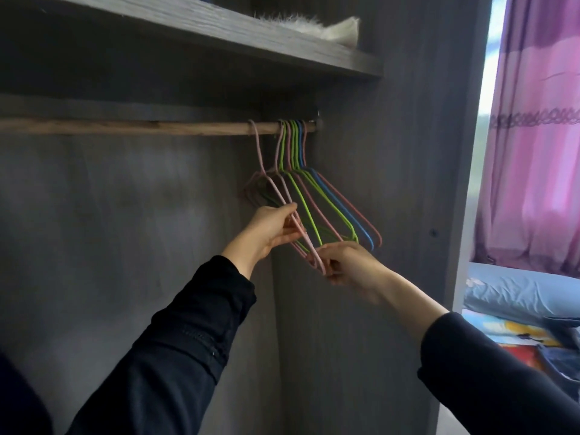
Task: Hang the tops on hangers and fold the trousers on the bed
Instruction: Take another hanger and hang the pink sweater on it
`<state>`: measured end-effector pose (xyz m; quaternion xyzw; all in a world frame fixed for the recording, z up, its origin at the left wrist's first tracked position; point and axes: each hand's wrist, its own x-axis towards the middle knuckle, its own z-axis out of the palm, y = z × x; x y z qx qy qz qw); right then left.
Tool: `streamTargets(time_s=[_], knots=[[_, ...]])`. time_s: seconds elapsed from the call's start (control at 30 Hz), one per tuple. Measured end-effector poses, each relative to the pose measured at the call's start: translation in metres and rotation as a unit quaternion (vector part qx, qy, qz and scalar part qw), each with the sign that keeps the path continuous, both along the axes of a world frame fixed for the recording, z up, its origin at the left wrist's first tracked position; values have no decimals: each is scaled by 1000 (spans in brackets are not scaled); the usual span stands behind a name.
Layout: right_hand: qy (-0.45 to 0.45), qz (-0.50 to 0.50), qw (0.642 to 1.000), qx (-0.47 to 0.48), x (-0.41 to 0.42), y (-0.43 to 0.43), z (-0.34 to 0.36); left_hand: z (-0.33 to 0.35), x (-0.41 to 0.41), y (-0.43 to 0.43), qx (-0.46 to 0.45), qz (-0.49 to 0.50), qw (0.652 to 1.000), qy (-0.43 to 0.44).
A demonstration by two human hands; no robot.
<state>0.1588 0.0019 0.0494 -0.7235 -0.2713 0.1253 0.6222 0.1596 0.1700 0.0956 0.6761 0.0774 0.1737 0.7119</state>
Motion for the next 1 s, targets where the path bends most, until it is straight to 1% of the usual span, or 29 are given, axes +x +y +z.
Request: streamTargets(time_s=[0.07,0.13,0.17,0.2,0.27,0.33,0.37,0.43,0.47,0.5,0.57,0.6,0.67,0.73,0.77,0.83,0.87,0.93,1.0], knots=[[-24,-30,999,6,0,10,-3,-1,-2,1,44,13,999,5],[-47,-103,993,22,4,17,-4,-1,-6,5,76,38,996,8],[-68,-138,988,13,8,16,-3,-2,-9,8,88,48,995,11],[-97,-158,982,-16,11,11,-2,-3,-13,12,99,54,993,16],[-161,-168,968,-99,13,0,-1,-3,-18,18,111,59,992,24],[-221,-203,941,-159,10,-7,-1,-3,-22,21,103,54,993,24],[-268,-237,919,-167,5,-7,-2,-3,-22,21,100,50,993,24],[-376,-277,874,-137,-5,1,1,-3,-22,20,108,46,993,25],[-402,-268,869,-109,-10,8,5,-2,-22,20,115,47,992,26],[-393,-245,882,-88,-14,16,11,-1,-22,19,120,48,991,27],[-294,-180,935,-87,-19,35,21,3,-22,21,125,51,991,25],[-243,-148,954,-94,-20,45,23,6,-22,22,130,55,990,20],[-191,-114,970,-100,-17,61,25,9,-25,27,159,78,984,7],[-164,-127,975,-80,-14,74,29,12,-30,34,204,110,973,-12],[-161,-145,974,-63,-12,78,31,14,-34,39,226,128,965,-29],[-193,-183,964,-31,-9,83,39,17,-42,52,291,171,939,-65],[-212,-192,958,-19,-10,83,43,19,-47,58,335,200,918,-76],[-246,-197,949,-6,-10,80,48,21,-54,67,424,263,862,-91],[-275,-197,941,0,-13,71,50,19,-59,70,476,307,816,-114]])
